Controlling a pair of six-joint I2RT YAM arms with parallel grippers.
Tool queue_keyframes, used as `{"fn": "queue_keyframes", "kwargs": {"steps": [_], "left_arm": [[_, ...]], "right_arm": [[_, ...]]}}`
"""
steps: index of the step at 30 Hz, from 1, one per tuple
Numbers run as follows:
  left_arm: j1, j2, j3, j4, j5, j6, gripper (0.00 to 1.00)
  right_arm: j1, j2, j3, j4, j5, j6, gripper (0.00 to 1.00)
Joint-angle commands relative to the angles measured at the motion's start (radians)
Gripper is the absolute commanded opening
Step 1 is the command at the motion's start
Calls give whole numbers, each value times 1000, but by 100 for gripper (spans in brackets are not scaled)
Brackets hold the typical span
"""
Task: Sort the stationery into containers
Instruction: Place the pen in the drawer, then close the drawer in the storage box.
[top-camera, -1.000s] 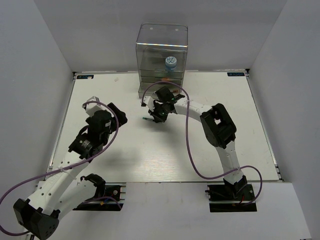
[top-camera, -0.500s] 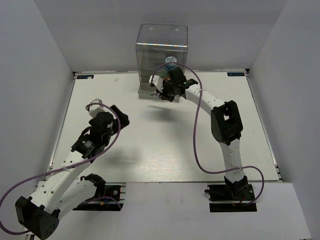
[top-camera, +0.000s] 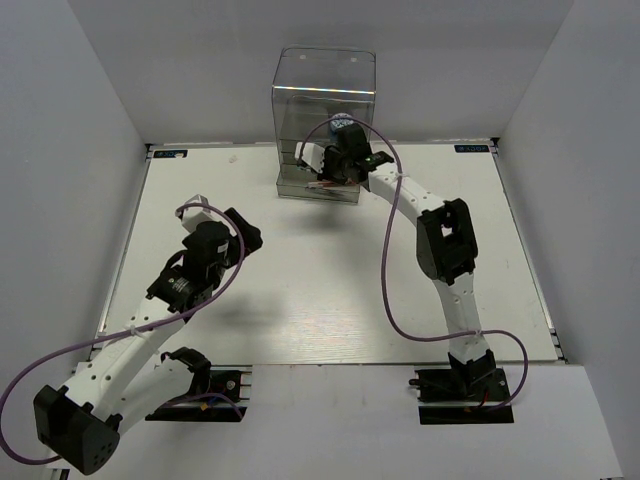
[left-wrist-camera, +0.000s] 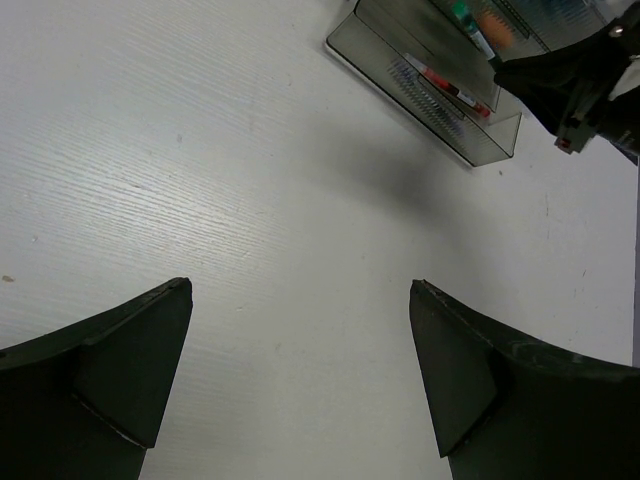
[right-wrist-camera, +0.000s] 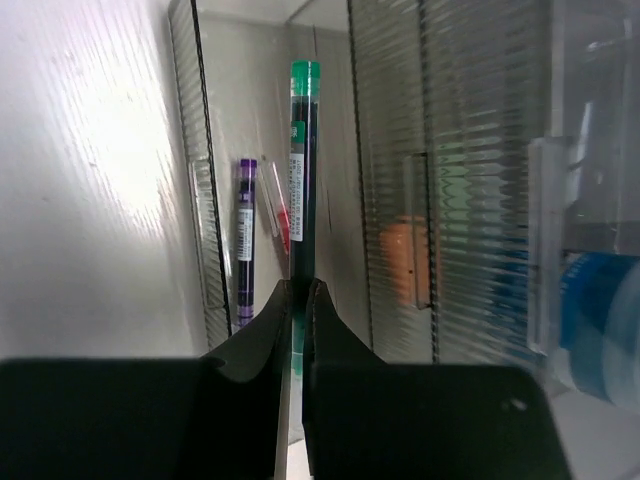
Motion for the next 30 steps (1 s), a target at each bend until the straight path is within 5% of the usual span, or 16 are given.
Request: {"fn": "queue_keyframes", "kwargs": {"steps": [1,7,8,10,16,19,20,21,22,25,30], "left_arm": [[-2,-1,-5,17,9,-3,99],[-2,-12,-5,17,9,-3,99],[-2,-12,-5,17,9,-3,99],[-2,-12,-5,17,9,-3,99],[-2,-3,-5,27,18,6,99],[-2,7,-5,36,18,6,99],[-2,7,-5,36,18,6,99],[-2,7,-5,36,27,6,99],[-2,7,-5,36,28,6,99],[-2,16,-5,45,28,6,99],[-2,16,-5,45,28,6,99]], "right_arm": [[-11,40,41,53,28,-88,0],[-17,74,53,81,39,-88,2],[-17,73,54,92,39,-73,24],[-17,67,50,98,41,-48,51],[-17,-16,-8,122,-23,42,60],[-22,-67,-56,119,-135,75,41],[-30,-79,-89,110,-169,75,31],[-30,-103,-94,55,-305,34,8],[-36,-110,-102,24,-348,33,0],[-42,-107,-82,-146,-508,-120,0],[-28,-27,8,-344,-516,-270,0]]}}
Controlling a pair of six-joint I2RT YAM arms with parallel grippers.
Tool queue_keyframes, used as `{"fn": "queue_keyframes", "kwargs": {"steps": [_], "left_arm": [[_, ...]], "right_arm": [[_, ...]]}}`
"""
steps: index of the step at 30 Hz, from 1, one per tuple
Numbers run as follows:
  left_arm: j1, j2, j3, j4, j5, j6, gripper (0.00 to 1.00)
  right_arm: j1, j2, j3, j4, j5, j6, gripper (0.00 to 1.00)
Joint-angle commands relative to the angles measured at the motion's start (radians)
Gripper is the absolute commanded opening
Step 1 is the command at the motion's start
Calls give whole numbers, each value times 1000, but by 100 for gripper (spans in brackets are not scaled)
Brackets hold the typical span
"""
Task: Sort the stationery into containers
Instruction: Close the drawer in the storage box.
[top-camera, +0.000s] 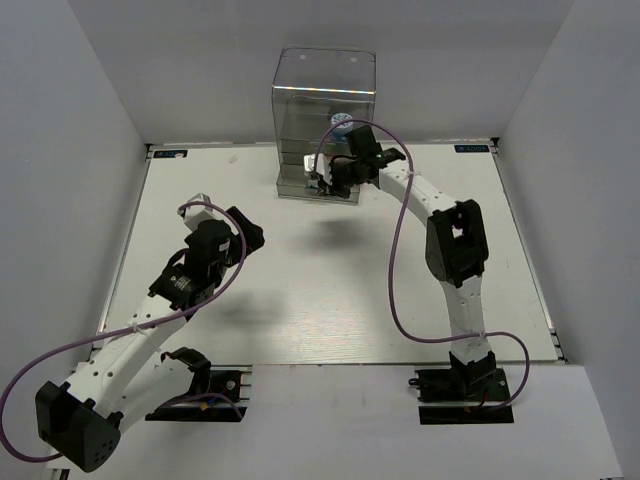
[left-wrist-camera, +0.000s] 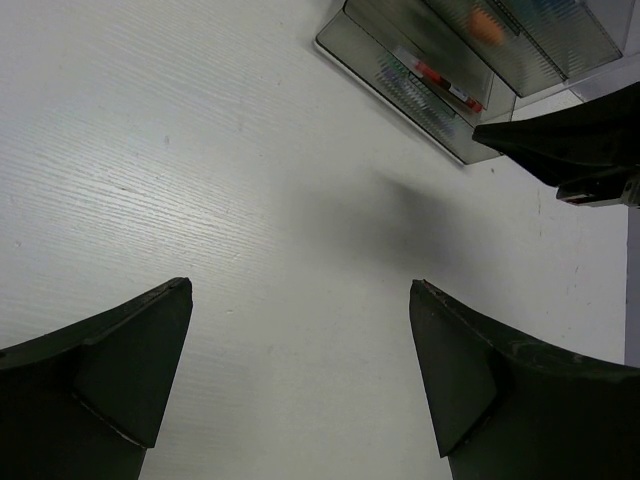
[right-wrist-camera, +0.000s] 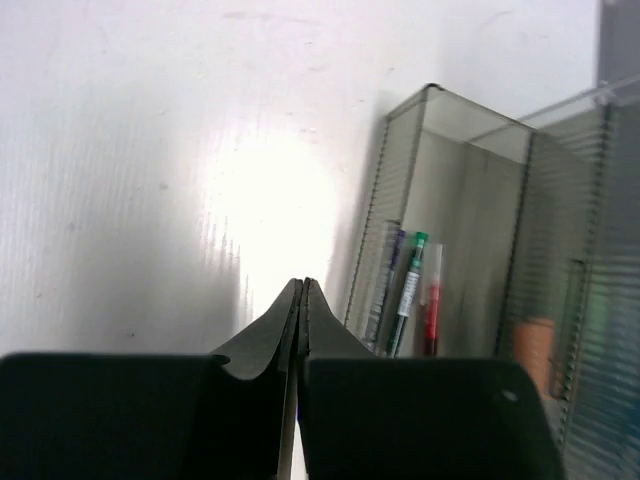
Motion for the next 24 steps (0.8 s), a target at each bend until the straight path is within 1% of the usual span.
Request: {"fn": "queue_keyframes", "kwargs": {"steps": [1,3,4,6,7,8,9,11,12,14,15,17,20,24], "left_arm": [[-2,-5,-5,19,10,5,99],[-2,-5,-5,10,10,5,99],[-2,-5,-5,10,10,5,99],[-2,-5,-5,10,10,5,99],[-2,-5,-5,10,10,5,99],[-2,-5,-5,10,10,5,99],[-2,-5,-5,10,10,5,99],[-2,-5,-5,10,10,5,99],[-2,-5,-5,10,10,5,99],[-2,5,-5,19,19,5,99],[-2,14,-5,19,19,5,99],[-2,24,4,19,19,5,99],[-2,24,4,19,19,15,99],[-2,33,4,19,19,15,99]], "right_arm": [[7,64,90,-192,-56,-129,0],[2,115,117,-186,1,-112,0],[1,124,116,-139,21,-89,0],[1,147,107,-105,99,-35,0],[1,152,94,-55,119,-17,0],[1,153,78,-7,173,-4,0],[2,155,70,15,196,26,0],[2,161,35,122,259,48,0],[7,162,30,169,297,84,0],[7,172,30,208,338,120,0],[4,176,30,258,369,131,0],[5,179,24,288,412,160,0],[9,187,12,416,484,186,0],[6,222,45,447,561,180,0]]}}
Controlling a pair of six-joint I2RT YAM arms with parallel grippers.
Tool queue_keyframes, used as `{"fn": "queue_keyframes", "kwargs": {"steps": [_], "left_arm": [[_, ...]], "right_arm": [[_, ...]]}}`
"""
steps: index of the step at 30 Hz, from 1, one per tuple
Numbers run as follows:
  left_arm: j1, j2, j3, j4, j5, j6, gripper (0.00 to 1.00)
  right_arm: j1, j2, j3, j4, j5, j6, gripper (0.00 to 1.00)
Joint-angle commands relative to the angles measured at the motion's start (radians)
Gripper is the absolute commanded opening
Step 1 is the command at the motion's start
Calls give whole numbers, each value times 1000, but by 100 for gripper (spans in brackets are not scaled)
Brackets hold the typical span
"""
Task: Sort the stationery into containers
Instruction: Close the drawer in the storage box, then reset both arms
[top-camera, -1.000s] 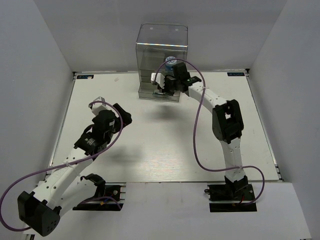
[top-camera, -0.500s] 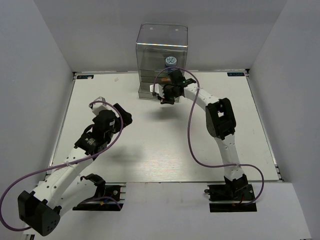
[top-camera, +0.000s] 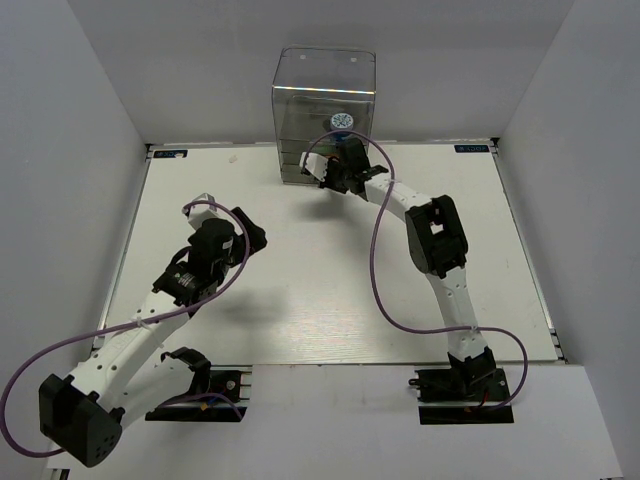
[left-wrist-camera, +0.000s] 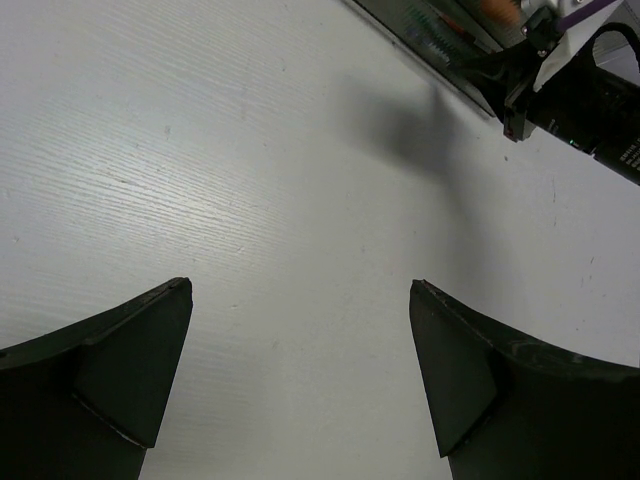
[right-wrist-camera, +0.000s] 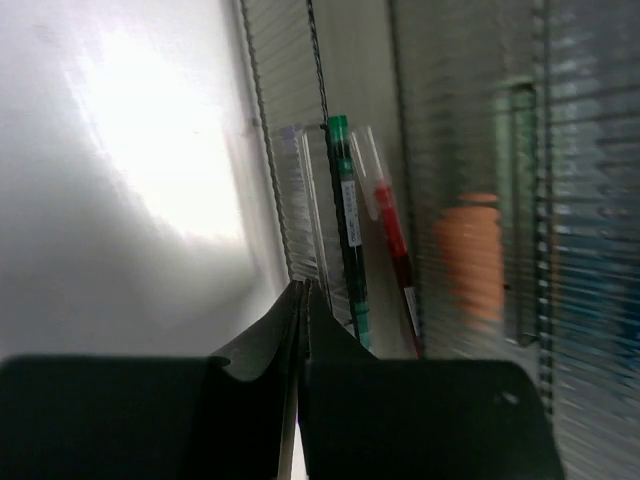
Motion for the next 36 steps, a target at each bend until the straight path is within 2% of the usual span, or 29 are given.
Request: {"fn": "queue_keyframes", "kwargs": {"steps": [1,11,17,22,25,26,27,28,29,30,31,32,33,36], "left_arm": [[-2,1,4,16,13,7,99],[-2,1,4,16,14,7,99],[-2,-8,4,16,14,7,99],[-11,-18,4,16,14,7,99],[-11,-27,4,16,14,7,99],[-11,-27,4,16,14,7,99],[-11,-36,4,16,14,7,99],[-11,-36,-7,16,14,7,99],[-11,-45,-16,16,14,7,99],[-11,-54,-16,16,14,7,99],[-11,-54,-26,28,23,7,99],[-11,-54,-37,44,23,7,99],[-11,-65,-37,54,36,18,99],[-11,-65,-48,100,73,55,99]], "right_arm": [[-2,42,36,117,106,24,0],[-7,75,44,223,250,24,0],[-11,68,30,244,274,27,0],[-13,12,-46,267,262,28,0],[-20,-34,-94,177,112,65,0],[-21,-115,-111,101,-45,79,2],[-24,-145,-132,79,-99,91,9],[-24,-215,-222,63,-148,112,16],[-28,-252,-261,60,-261,134,29],[-25,-360,-328,62,-294,190,37],[-28,-396,-389,63,-319,247,52],[-28,-425,-414,63,-400,276,75],[-28,-514,-466,69,-397,372,90],[-24,-624,-583,112,-361,484,90]]}}
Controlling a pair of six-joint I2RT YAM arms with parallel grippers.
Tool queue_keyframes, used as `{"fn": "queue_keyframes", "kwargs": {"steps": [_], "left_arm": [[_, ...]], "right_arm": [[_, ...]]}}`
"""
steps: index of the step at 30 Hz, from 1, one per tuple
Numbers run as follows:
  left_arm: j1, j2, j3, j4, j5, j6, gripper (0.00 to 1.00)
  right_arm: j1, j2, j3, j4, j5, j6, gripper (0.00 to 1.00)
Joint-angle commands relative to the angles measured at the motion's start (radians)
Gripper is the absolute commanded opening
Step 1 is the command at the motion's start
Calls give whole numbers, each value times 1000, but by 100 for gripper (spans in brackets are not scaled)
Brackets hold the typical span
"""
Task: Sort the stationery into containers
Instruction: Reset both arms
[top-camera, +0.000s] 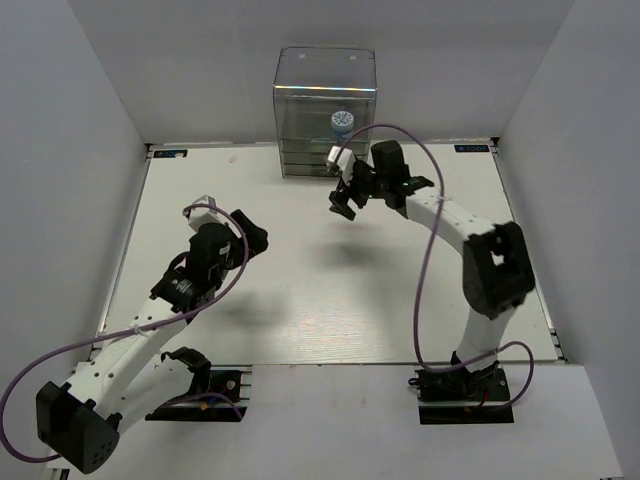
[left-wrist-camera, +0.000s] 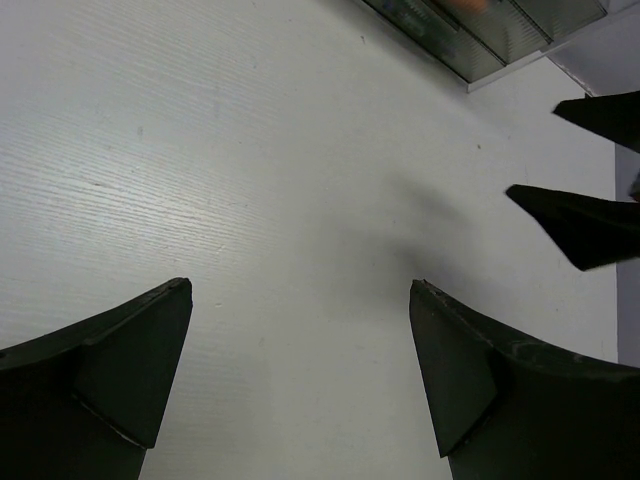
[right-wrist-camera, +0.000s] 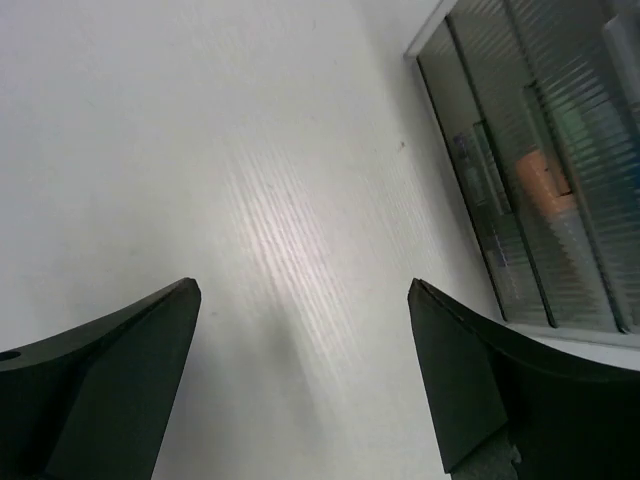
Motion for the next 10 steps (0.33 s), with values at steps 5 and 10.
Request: {"fn": "queue_keyframes", "kwargs": {"steps": [5,10], "left_arm": [[-4,-10,-11,91,87,82,99],[-13,-19,-23,127,122,102,99]], "right_arm": [[-1,-246,-204,51,37,399,90],[-7,-425,-400,199,92,374,90]]}}
